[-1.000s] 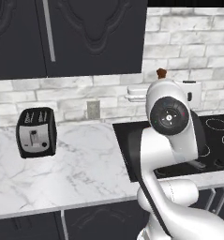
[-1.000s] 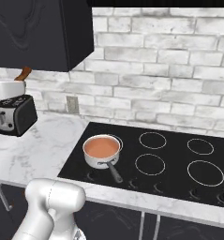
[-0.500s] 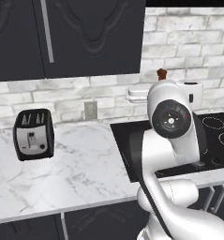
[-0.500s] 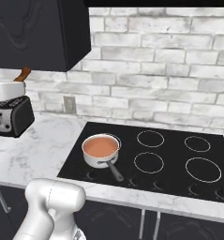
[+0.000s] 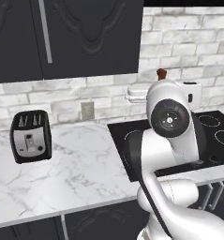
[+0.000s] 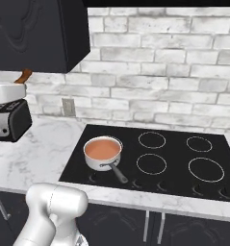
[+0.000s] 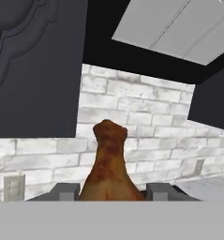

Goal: Retrieve the chicken drumstick from the fridge and place it on the saucepan with marinade on the stove.

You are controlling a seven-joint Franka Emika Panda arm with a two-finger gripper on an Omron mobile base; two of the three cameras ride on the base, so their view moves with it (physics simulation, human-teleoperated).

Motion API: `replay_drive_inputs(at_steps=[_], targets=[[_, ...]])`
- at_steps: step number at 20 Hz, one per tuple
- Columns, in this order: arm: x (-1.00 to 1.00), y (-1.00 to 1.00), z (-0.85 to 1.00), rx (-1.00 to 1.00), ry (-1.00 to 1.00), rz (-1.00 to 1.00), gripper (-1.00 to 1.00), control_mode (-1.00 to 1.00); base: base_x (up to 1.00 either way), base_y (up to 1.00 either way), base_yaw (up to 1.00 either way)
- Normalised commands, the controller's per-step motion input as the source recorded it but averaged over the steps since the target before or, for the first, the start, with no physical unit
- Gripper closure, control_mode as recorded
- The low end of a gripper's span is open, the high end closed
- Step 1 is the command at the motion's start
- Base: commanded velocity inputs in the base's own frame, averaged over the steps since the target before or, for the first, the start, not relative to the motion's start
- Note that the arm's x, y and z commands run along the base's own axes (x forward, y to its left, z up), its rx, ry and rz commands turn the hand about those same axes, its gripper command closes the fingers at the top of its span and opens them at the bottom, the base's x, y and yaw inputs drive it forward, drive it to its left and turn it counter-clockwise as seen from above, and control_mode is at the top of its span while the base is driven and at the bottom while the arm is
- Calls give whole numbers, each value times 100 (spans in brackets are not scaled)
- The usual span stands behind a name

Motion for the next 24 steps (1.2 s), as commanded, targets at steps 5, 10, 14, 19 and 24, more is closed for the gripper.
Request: replay_drive_inputs(at_steps=[5,10,14,19,24], targets=[[33,1,0,11,7,-10,100,-100,0,0,0],[37,-9,2,17,5,-2,100,-100,0,0,0],[14,-25,2,28,0,0,100,-100,0,0,0],[0,-29,-5,33,4,1,100,-100,0,0,0],[-3,-22,-41,24,17,5,100,-100,0,0,0]])
